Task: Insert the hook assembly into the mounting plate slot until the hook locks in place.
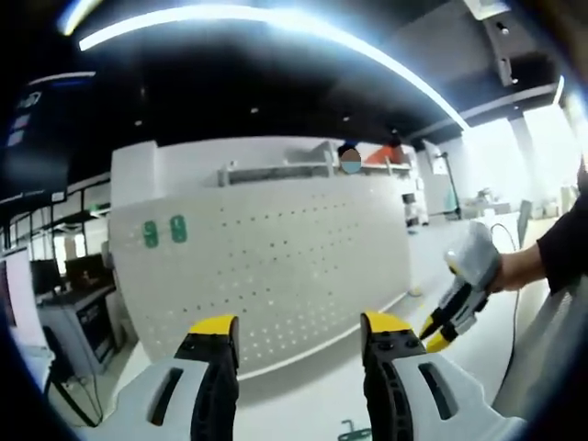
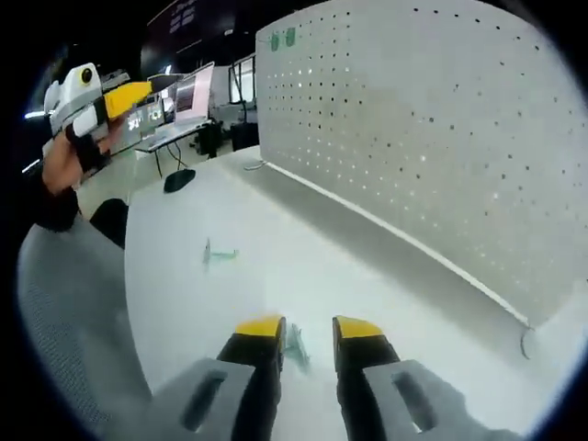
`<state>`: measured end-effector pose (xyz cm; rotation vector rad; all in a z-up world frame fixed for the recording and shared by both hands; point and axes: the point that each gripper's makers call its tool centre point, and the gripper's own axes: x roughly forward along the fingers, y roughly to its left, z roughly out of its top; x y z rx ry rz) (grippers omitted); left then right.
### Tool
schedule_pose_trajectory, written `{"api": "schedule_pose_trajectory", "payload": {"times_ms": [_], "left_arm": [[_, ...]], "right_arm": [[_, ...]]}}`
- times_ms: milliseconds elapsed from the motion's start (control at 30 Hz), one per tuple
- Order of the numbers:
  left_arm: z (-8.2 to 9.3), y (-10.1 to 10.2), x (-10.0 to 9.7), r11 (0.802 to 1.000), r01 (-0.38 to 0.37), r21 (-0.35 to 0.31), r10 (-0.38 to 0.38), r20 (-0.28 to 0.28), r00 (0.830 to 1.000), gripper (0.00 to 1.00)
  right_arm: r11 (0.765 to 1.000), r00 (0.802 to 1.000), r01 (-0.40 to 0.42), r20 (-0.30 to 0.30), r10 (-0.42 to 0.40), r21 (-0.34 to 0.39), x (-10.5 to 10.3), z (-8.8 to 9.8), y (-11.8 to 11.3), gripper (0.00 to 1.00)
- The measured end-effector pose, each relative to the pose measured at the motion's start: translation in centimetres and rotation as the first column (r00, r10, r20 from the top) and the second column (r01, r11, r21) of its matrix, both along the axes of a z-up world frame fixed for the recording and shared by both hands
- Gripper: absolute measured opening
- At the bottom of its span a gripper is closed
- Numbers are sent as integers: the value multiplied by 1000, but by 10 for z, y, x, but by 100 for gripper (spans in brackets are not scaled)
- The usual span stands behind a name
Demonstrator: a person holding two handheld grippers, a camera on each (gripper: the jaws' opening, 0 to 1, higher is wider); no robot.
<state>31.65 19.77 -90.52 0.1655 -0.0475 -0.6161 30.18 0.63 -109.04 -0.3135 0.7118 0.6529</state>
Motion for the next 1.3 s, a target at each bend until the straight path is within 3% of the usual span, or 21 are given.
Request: {"api": "schedule_pose_trajectory", "payload": {"times_ms": [267,600,1033,1300], "left_arm": [[-1,-4,-2,1000,16,7,-16,-2,1000,53],[0,-5,-3,1000,23,4,-23,-2,1000,52],[-3,-9,-4,999,39,12,-39,-12,999,52],[-4,-13,-5,998,55,17,-54,-16,998,51]], "right_arm": [[998,996,-41,-81,37,-49,-12,-21,2,14],[996,994,-55,-101,48,-66,-11,-32,0,8],[993,994,-71,-84,63,-95,-8,-34,-1,2],[996,998,-51,-40,48,-67,-1,-22,0,2]]}}
